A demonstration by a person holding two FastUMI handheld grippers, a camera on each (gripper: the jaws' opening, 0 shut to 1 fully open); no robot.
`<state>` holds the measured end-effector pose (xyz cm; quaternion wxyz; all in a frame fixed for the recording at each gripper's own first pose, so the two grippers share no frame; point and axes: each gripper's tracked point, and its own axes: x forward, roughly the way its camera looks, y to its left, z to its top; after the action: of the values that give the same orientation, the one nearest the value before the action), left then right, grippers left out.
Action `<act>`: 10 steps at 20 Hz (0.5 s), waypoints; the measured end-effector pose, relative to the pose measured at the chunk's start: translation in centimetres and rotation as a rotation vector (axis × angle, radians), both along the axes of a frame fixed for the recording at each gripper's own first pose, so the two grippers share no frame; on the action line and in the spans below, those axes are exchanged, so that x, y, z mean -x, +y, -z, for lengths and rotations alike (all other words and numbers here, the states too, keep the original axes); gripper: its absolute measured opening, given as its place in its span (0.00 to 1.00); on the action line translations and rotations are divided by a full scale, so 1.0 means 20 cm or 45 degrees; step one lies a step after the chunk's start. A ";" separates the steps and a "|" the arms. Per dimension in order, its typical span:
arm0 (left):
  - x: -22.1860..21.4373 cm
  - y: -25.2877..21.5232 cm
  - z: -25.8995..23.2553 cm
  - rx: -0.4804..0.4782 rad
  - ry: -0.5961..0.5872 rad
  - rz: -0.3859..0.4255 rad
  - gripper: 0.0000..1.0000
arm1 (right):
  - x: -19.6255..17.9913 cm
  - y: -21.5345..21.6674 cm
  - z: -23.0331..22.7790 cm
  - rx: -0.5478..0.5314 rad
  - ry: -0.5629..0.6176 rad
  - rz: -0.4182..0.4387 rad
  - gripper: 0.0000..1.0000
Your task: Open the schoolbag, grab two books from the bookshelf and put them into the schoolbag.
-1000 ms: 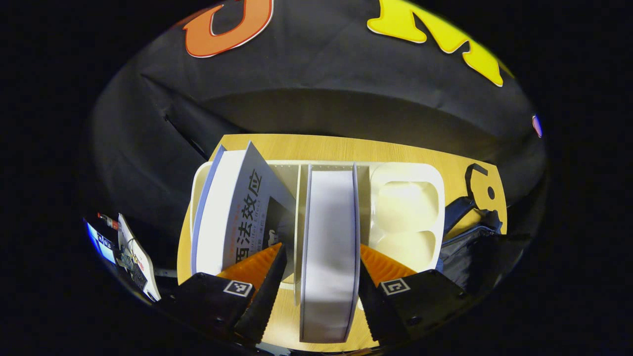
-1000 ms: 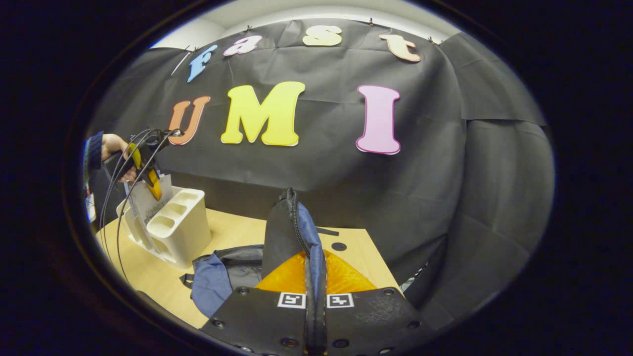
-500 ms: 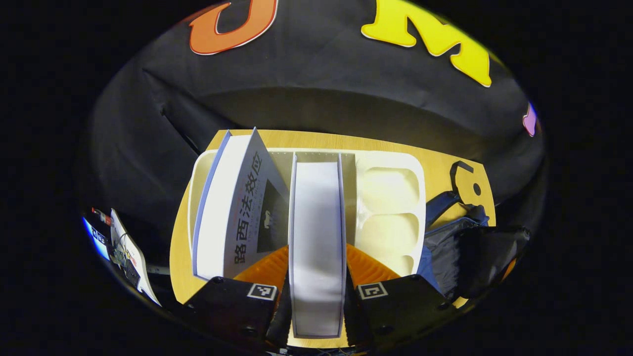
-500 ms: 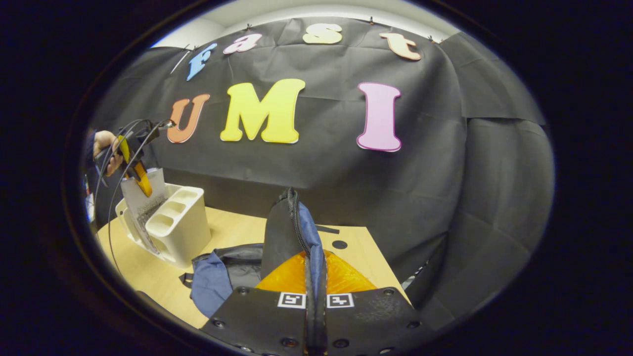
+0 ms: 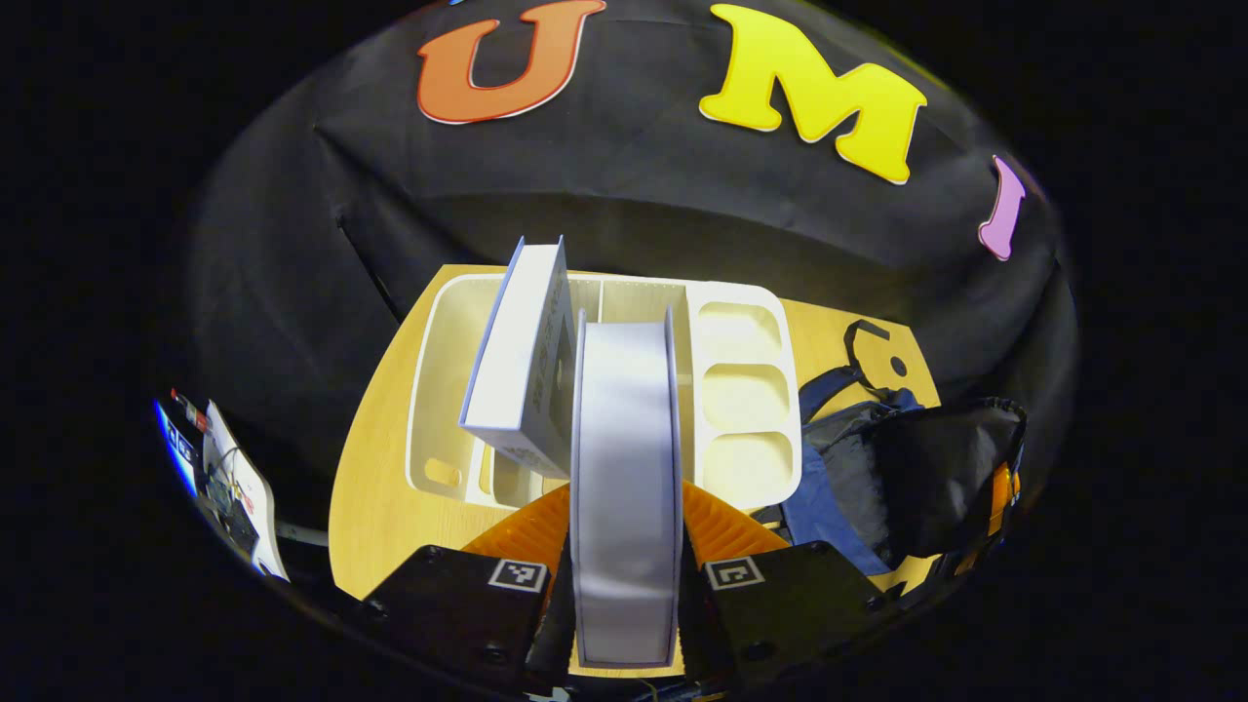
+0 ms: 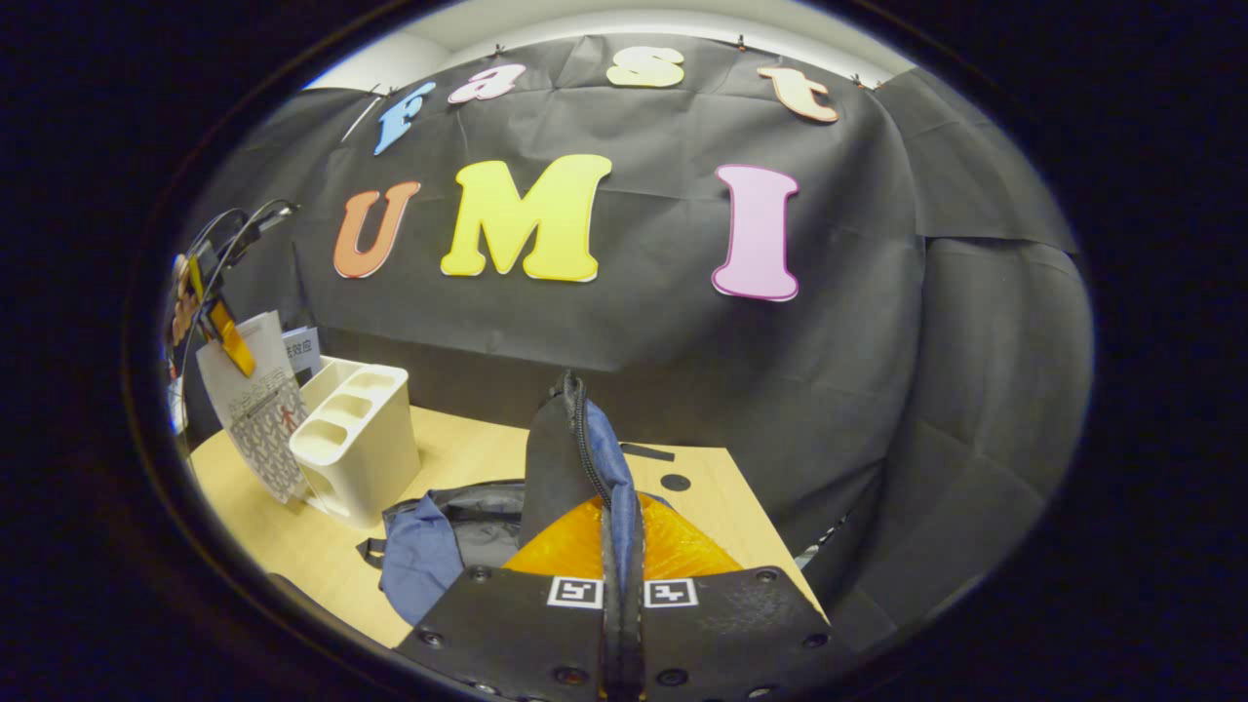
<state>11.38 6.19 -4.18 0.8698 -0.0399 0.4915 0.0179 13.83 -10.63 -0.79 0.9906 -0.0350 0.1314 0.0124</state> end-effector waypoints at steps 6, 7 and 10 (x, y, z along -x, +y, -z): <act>0.28 0.03 -0.02 0.201 -0.092 -0.075 0.45 | -0.02 -0.02 0.01 -0.009 0.030 0.020 0.01; 0.32 0.01 -0.03 0.258 -0.104 -0.093 0.45 | -0.02 -0.02 0.02 -0.017 0.038 0.019 0.01; 0.45 -0.01 -0.01 0.394 -0.135 -0.132 0.45 | -0.04 -0.02 0.01 -0.029 0.055 0.018 0.01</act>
<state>2.46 5.97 -3.92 0.8759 -0.1994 0.4391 -0.0155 14.60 -11.03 -0.94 0.9879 -0.0225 0.1531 0.0075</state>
